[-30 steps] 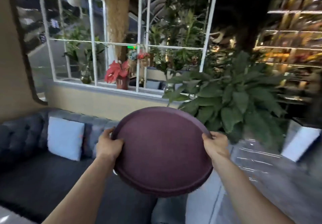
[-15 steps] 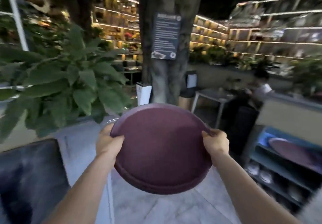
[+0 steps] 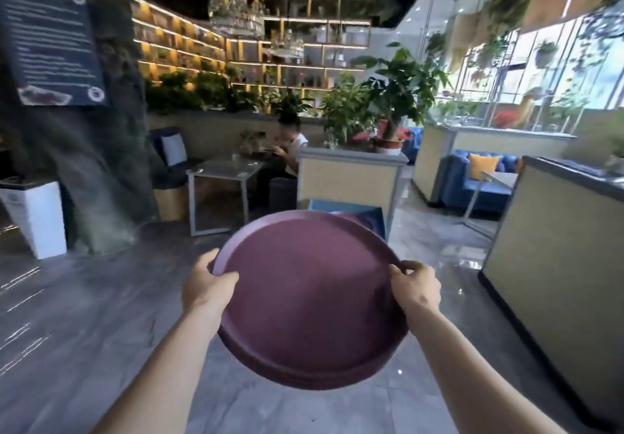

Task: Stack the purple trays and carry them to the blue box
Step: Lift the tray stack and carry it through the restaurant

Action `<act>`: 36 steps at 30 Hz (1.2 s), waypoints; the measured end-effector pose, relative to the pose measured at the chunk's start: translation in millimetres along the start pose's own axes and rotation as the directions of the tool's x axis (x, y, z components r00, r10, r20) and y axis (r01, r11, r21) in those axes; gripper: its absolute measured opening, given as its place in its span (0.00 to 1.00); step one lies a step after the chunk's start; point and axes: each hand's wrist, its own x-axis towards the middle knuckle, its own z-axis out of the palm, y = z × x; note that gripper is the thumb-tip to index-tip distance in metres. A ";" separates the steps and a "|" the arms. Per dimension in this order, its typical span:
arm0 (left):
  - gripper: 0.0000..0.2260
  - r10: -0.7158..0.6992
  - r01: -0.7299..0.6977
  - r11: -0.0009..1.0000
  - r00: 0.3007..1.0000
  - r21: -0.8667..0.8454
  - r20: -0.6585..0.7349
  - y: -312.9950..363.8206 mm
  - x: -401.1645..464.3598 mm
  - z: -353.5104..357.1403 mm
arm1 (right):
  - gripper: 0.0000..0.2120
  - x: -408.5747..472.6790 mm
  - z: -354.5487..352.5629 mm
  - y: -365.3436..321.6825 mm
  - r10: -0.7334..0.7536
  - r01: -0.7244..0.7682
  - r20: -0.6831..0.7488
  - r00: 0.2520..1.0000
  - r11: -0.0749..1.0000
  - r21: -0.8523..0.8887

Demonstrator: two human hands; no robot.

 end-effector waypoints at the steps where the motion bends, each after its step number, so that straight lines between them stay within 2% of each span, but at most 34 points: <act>1: 0.27 0.002 -0.002 1.000 1.000 0.007 0.023 3.6 0.0 21.4 | 0.15 14.4 -10.3 6.4 0.016 -0.016 -0.022 1.000 1.000 0.000; 9: 0.27 0.005 -0.008 1.000 0.994 0.029 0.110 29.6 6.0 155.5 | 0.15 118.2 -63.2 30.8 0.075 -0.073 -0.114 0.991 0.997 0.019; 18: 0.28 0.002 -0.011 0.998 0.989 0.059 0.146 33.4 36.5 235.6 | 0.19 200.8 -60.1 49.7 0.125 -0.121 -0.118 0.985 0.992 0.039; 27: 0.27 -0.011 0.001 0.997 0.990 0.075 0.138 28.9 117.8 293.0 | 0.20 285.5 -1.0 42.8 0.133 -0.131 -0.106 0.985 0.991 0.027; 36: 0.28 -0.048 0.041 0.998 0.986 0.044 0.162 20.1 273.7 373.8 | 0.18 411.4 105.8 4.5 0.130 -0.135 -0.122 0.984 0.990 -0.035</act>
